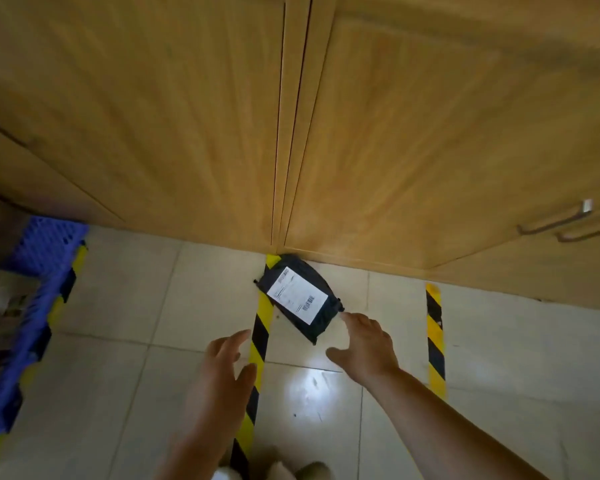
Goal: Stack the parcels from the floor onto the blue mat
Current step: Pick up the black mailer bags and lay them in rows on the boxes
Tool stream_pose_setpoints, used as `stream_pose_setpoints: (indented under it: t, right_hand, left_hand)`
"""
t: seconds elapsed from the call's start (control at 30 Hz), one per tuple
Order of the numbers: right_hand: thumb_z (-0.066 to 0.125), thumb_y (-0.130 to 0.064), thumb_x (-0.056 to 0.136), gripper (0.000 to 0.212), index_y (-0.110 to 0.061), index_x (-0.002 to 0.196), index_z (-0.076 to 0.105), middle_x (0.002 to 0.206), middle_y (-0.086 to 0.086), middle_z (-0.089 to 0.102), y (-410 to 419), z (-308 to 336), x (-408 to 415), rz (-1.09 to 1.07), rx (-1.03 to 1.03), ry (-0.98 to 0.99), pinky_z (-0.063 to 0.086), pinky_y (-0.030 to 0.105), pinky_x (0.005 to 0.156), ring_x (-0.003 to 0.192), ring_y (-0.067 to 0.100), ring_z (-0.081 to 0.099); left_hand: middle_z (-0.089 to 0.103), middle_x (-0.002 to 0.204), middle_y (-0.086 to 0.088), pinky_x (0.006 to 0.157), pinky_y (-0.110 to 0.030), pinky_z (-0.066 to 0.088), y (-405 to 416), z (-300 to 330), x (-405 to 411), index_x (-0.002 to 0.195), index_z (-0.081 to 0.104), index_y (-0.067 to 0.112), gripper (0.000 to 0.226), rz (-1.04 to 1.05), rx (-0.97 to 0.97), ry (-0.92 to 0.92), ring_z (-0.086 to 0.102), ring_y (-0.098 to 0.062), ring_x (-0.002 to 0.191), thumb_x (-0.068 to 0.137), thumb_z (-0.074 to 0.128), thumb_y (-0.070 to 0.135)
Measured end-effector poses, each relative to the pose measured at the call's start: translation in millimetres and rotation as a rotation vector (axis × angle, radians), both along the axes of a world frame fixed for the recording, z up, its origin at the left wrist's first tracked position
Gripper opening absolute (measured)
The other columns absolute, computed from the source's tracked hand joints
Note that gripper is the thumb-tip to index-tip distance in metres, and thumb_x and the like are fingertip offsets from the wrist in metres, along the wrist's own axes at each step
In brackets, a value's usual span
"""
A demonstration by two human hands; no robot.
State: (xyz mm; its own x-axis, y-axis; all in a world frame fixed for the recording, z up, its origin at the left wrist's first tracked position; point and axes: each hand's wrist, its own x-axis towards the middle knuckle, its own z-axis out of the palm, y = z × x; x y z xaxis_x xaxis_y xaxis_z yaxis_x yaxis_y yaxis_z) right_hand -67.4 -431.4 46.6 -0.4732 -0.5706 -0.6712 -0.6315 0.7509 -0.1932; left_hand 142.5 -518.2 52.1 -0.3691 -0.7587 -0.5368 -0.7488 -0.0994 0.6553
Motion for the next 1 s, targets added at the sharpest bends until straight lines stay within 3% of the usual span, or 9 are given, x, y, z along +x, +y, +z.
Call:
stream_pose_setpoints:
  t: [0.17, 0.47, 0.6, 0.77, 0.9, 1.0]
  right_hand:
    - [0.061, -0.04, 0.085, 0.072, -0.021, 0.146, 0.028, 0.147, 0.002, 0.036, -15.7, -108.7, -14.9, -0.085, 0.025, -0.008, 0.033, 0.036, 0.105, 0.131, 0.024, 0.035]
    - [0.048, -0.032, 0.095, 0.049, -0.011, 0.136, 0.033, 0.133, 0.012, 0.049, -69.2, -211.3, -39.3, -0.133, 0.066, 0.152, 0.038, 0.038, 0.093, 0.121, 0.03, 0.046]
    - [0.043, -0.038, 0.097, 0.049, -0.009, 0.136, 0.033, 0.132, 0.014, 0.05, -84.8, -230.2, -37.3, -0.22, 0.132, 0.199, 0.036, 0.038, 0.094, 0.123, 0.029, 0.042]
    - [0.043, -0.038, 0.096, 0.037, -0.019, 0.127, 0.052, 0.128, 0.006, 0.054, -91.6, -235.0, -32.8, -0.184, 0.202, 0.19, 0.036, 0.035, 0.093, 0.121, 0.027, 0.042]
    - [0.047, -0.025, 0.094, 0.024, -0.015, 0.109, 0.063, 0.114, 0.008, 0.063, -88.1, -229.0, -21.9, -0.287, 0.016, 0.043, 0.043, 0.027, 0.078, 0.103, 0.026, 0.056]
    - [0.05, -0.02, 0.092, 0.013, -0.015, 0.087, 0.06, 0.096, 0.009, 0.065, -83.5, -205.6, -7.3, -0.372, -0.128, 0.027, 0.041, 0.025, 0.068, 0.082, 0.022, 0.055]
  left_hand:
    - [0.046, 0.128, 0.007, 0.092, -0.032, 0.048, 3.7, -68.8, 8.7, 0.135, 0.046, 0.032, 0.056, -0.128, -0.039, -0.096, 0.054, -0.013, 0.108, 0.085, 0.063, 0.014]
    - [0.049, 0.127, 0.012, 0.08, -0.027, 0.049, -64.0, -75.4, -24.4, 0.139, 0.036, 0.038, 0.048, -0.28, -0.353, -0.187, 0.052, -0.009, 0.11, 0.093, 0.048, 0.032]
    - [0.049, 0.127, 0.01, 0.073, -0.022, 0.039, -83.2, -72.7, -31.7, 0.14, 0.035, 0.036, 0.047, -0.309, -0.433, -0.24, 0.051, -0.01, 0.108, 0.094, 0.045, 0.032]
    - [0.051, 0.127, 0.008, 0.076, -0.022, 0.041, -91.9, -75.5, -38.7, 0.14, 0.036, 0.034, 0.046, -0.308, -0.447, -0.245, 0.051, -0.011, 0.108, 0.095, 0.044, 0.032]
    - [0.051, 0.123, 0.007, 0.081, -0.027, 0.046, -90.1, -74.3, -41.4, 0.138, 0.038, 0.033, 0.043, -0.298, -0.411, -0.254, 0.047, -0.013, 0.11, 0.095, 0.042, 0.031]
    - [0.052, 0.122, 0.004, 0.081, -0.03, 0.047, -84.8, -70.3, -36.3, 0.138, 0.039, 0.031, 0.044, -0.261, -0.317, -0.256, 0.046, -0.016, 0.111, 0.095, 0.043, 0.029]
